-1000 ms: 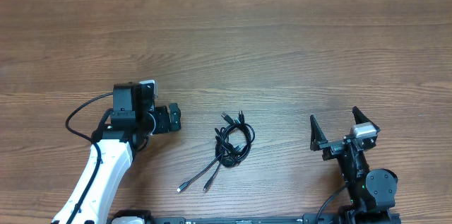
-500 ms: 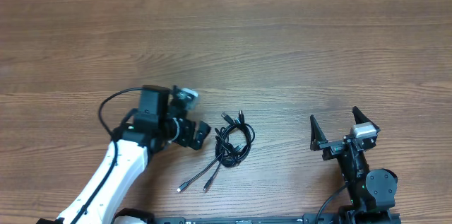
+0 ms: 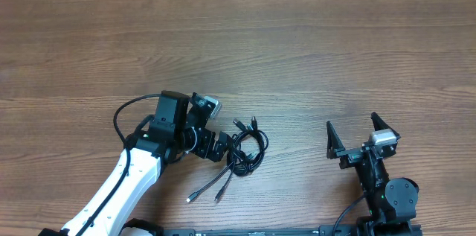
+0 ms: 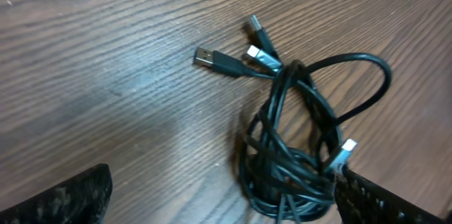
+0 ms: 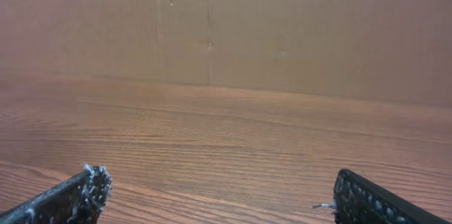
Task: Untangle cables
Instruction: 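Move the left gripper forward and down toward the black cable bundle, then close the left gripper on the cable bundle and lift it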
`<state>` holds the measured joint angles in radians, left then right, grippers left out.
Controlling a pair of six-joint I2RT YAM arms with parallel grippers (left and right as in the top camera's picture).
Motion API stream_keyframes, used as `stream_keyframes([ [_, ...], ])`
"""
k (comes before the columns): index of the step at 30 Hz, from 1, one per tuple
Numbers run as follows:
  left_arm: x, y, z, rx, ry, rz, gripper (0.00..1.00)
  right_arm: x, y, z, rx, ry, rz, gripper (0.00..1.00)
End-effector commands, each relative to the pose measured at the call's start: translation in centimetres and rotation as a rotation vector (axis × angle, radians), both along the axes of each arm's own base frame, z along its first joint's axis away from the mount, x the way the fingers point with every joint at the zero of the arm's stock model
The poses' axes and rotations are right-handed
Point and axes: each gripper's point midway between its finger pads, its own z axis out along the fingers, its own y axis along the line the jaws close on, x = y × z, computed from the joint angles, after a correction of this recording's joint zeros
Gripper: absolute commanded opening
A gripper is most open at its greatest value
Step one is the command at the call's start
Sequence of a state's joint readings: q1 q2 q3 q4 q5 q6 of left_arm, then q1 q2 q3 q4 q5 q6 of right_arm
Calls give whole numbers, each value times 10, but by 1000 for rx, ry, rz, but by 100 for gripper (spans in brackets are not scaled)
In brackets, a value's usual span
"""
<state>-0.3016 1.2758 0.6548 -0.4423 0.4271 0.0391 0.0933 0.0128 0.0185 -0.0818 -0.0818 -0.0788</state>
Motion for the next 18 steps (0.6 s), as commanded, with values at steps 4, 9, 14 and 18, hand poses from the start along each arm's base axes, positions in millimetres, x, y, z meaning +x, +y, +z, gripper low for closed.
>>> stream_keyframes([
  [4,-3,-9,7,-102,145,157,100,0,1,-2,-1,-4,7,100],
  [9,-6,1,0,-90,240,310,100,0,1,-2,-1,-4,7,100],
  [14,-16,6,-9,-30,288,380,100,0,1,-2,-1,-3,7,100],
  [18,-25,-6,-9,3,278,357,100,0,1,-2,-1,-3,7,100],
])
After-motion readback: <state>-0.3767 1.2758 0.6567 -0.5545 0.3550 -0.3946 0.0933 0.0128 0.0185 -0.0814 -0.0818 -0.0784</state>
